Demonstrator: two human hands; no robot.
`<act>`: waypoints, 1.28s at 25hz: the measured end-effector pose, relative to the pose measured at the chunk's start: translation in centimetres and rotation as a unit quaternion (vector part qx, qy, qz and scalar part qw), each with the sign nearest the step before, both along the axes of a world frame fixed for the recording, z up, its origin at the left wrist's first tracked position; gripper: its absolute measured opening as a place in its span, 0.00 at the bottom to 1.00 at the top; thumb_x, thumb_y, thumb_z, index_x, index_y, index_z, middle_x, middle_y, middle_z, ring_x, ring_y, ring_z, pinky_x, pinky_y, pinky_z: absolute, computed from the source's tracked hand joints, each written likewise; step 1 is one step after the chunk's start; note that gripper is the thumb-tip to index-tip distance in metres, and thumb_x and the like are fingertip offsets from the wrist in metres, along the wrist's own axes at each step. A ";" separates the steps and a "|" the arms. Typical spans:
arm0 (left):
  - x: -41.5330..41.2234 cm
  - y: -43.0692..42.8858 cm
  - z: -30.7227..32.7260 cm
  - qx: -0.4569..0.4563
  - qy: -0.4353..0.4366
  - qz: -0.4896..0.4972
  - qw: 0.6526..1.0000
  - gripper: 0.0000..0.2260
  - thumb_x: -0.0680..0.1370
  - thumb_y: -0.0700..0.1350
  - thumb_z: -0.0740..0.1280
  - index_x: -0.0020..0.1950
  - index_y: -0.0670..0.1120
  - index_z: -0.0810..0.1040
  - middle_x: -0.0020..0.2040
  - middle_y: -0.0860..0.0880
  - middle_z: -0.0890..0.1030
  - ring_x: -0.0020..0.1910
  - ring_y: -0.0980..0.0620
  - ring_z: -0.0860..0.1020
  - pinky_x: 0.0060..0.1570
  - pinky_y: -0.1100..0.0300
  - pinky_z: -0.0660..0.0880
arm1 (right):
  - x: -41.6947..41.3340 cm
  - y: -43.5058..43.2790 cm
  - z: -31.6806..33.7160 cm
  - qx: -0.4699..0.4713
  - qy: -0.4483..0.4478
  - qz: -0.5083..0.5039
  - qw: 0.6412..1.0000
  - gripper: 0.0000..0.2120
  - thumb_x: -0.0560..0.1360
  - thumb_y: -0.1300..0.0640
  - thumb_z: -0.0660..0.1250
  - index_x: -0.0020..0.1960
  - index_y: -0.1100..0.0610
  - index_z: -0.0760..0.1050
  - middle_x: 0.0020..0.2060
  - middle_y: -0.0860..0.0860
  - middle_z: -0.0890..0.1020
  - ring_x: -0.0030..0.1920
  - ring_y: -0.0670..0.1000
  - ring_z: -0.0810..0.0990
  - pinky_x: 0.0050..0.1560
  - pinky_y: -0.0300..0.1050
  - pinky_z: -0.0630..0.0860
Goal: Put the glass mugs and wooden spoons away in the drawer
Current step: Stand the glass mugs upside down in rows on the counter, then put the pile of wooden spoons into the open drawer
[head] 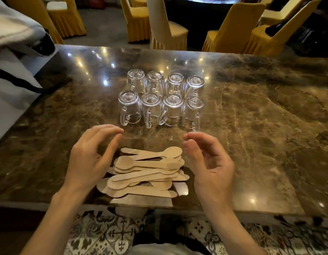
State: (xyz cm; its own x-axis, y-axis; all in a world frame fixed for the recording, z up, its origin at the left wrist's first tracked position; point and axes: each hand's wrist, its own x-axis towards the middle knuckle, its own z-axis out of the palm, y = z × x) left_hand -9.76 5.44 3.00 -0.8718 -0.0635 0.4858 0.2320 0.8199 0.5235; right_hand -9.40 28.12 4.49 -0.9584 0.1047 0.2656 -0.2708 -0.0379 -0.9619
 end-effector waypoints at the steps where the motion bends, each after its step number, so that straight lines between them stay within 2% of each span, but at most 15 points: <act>1: 0.5 -0.6 -0.4 0.002 -0.024 0.009 1.000 0.09 0.76 0.44 0.66 0.55 0.47 0.79 0.54 0.54 0.78 0.55 0.54 0.76 0.55 0.58 0.73 | 0.9 -0.3 -0.3 -0.029 -0.020 0.002 0.999 0.07 0.72 0.47 0.67 0.47 0.48 0.80 0.43 0.48 0.84 0.44 0.48 0.82 0.46 0.39 0.78; 4: 1.6 -2.5 -1.7 0.008 -0.092 0.032 0.995 0.10 0.77 0.46 0.63 0.57 0.49 0.78 0.57 0.54 0.77 0.58 0.54 0.75 0.58 0.57 0.71 | 3.5 -1.5 -1.3 -0.170 -0.098 0.000 0.981 0.12 0.73 0.43 0.66 0.43 0.51 0.81 0.38 0.51 0.83 0.39 0.49 0.81 0.41 0.38 0.78; 7: 2.2 -3.6 -3.2 -0.024 -0.159 0.040 0.986 0.13 0.79 0.46 0.61 0.63 0.47 0.75 0.64 0.50 0.75 0.64 0.52 0.71 0.62 0.58 0.65 | 6.8 -3.3 -2.8 -0.322 -0.188 -0.032 0.927 0.15 0.71 0.44 0.65 0.40 0.54 0.81 0.33 0.51 0.80 0.35 0.49 0.78 0.36 0.39 0.78; 10: 2.8 -3.5 -4.4 -0.080 -0.193 0.037 0.977 0.17 0.80 0.46 0.59 0.68 0.45 0.71 0.70 0.47 0.69 0.69 0.49 0.66 0.68 0.55 0.62 | 10.2 -5.4 -4.8 -0.411 -0.232 -0.067 0.879 0.16 0.71 0.43 0.64 0.36 0.54 0.81 0.30 0.50 0.78 0.32 0.47 0.76 0.34 0.39 0.76; 13: 3.3 -3.6 -5.0 -0.109 -0.182 0.041 0.976 0.17 0.81 0.45 0.56 0.70 0.46 0.69 0.72 0.47 0.67 0.71 0.50 0.64 0.69 0.53 0.61 | 12.4 -7.3 -7.5 -0.508 -0.326 -0.102 0.791 0.21 0.73 0.41 0.63 0.33 0.56 0.80 0.28 0.51 0.77 0.30 0.49 0.76 0.35 0.41 0.73; 16: 3.4 -3.8 -5.2 -0.092 -0.177 0.037 0.979 0.17 0.81 0.43 0.54 0.70 0.47 0.69 0.72 0.48 0.67 0.71 0.50 0.63 0.69 0.53 0.61 | 13.0 -9.1 -10.8 -0.578 -0.411 -0.164 0.686 0.19 0.74 0.43 0.62 0.40 0.59 0.78 0.32 0.53 0.76 0.34 0.51 0.73 0.37 0.43 0.71; 18: 3.4 -3.8 -5.4 -0.079 -0.177 0.035 0.980 0.17 0.81 0.42 0.53 0.69 0.48 0.70 0.72 0.49 0.67 0.72 0.51 0.62 0.68 0.53 0.61 | 13.0 -10.0 -12.6 -0.596 -0.432 -0.185 0.651 0.18 0.74 0.43 0.62 0.43 0.59 0.76 0.35 0.53 0.76 0.36 0.52 0.74 0.38 0.43 0.73; 22: 3.5 -3.9 -5.5 -0.067 -0.167 0.038 0.983 0.18 0.81 0.41 0.52 0.69 0.49 0.70 0.72 0.50 0.67 0.72 0.51 0.62 0.69 0.53 0.61 | 12.4 -11.5 -14.6 -0.615 -0.436 -0.190 0.629 0.19 0.75 0.44 0.61 0.50 0.60 0.76 0.40 0.55 0.78 0.40 0.54 0.77 0.41 0.46 0.77; 24: 3.5 -4.0 -5.4 -0.062 -0.162 0.040 0.984 0.18 0.80 0.41 0.53 0.68 0.48 0.71 0.72 0.50 0.68 0.72 0.51 0.63 0.69 0.53 0.61 | 12.0 -12.4 -14.8 -0.615 -0.437 -0.192 0.628 0.21 0.76 0.43 0.60 0.55 0.60 0.75 0.47 0.55 0.78 0.45 0.54 0.78 0.43 0.47 0.76; 26: 3.5 -4.1 -5.4 -0.060 -0.158 0.035 0.985 0.18 0.80 0.41 0.53 0.68 0.48 0.71 0.72 0.50 0.68 0.71 0.51 0.63 0.69 0.53 0.61 | 11.6 -13.3 -14.4 -0.603 -0.440 -0.182 0.640 0.23 0.77 0.43 0.58 0.62 0.58 0.71 0.57 0.54 0.76 0.56 0.55 0.76 0.51 0.48 0.74; 28: 3.5 -4.2 -5.5 -0.059 -0.153 0.032 0.986 0.18 0.80 0.41 0.53 0.68 0.48 0.71 0.71 0.49 0.69 0.71 0.50 0.64 0.69 0.53 0.62 | 10.9 -14.0 -13.8 -0.594 -0.442 -0.162 0.652 0.22 0.77 0.42 0.57 0.64 0.56 0.70 0.57 0.54 0.75 0.61 0.55 0.73 0.61 0.50 0.69; 29: 3.5 -4.2 -5.5 -0.058 -0.150 0.035 0.986 0.18 0.80 0.41 0.53 0.68 0.47 0.72 0.71 0.49 0.69 0.71 0.50 0.64 0.69 0.53 0.62 | 10.4 -14.3 -13.5 -0.591 -0.442 -0.166 0.653 0.19 0.77 0.42 0.56 0.58 0.55 0.72 0.50 0.53 0.76 0.55 0.54 0.76 0.59 0.49 0.70; 30: 3.5 -4.2 -5.5 -0.058 -0.146 0.037 0.987 0.18 0.80 0.41 0.53 0.68 0.47 0.72 0.71 0.49 0.69 0.71 0.50 0.64 0.70 0.54 0.62 | 10.0 -14.7 -13.2 -0.591 -0.443 -0.177 0.651 0.17 0.77 0.42 0.56 0.48 0.55 0.73 0.40 0.52 0.76 0.42 0.51 0.76 0.51 0.45 0.72; 31: 3.5 -4.2 -5.6 -0.063 -0.140 0.038 0.987 0.18 0.80 0.41 0.53 0.68 0.47 0.72 0.71 0.48 0.69 0.71 0.50 0.64 0.70 0.54 0.61 | 9.7 -14.9 -13.0 -0.589 -0.443 -0.187 0.649 0.18 0.78 0.43 0.55 0.38 0.55 0.70 0.31 0.51 0.71 0.32 0.49 0.70 0.40 0.41 0.70; 32: 3.4 -4.2 -5.6 -0.075 -0.137 0.038 0.987 0.18 0.80 0.41 0.53 0.68 0.47 0.71 0.71 0.47 0.69 0.71 0.50 0.64 0.71 0.53 0.59 | 9.6 -15.0 -12.8 -0.587 -0.443 -0.193 0.649 0.20 0.78 0.43 0.55 0.33 0.54 0.65 0.26 0.49 0.67 0.27 0.48 0.63 0.34 0.40 0.65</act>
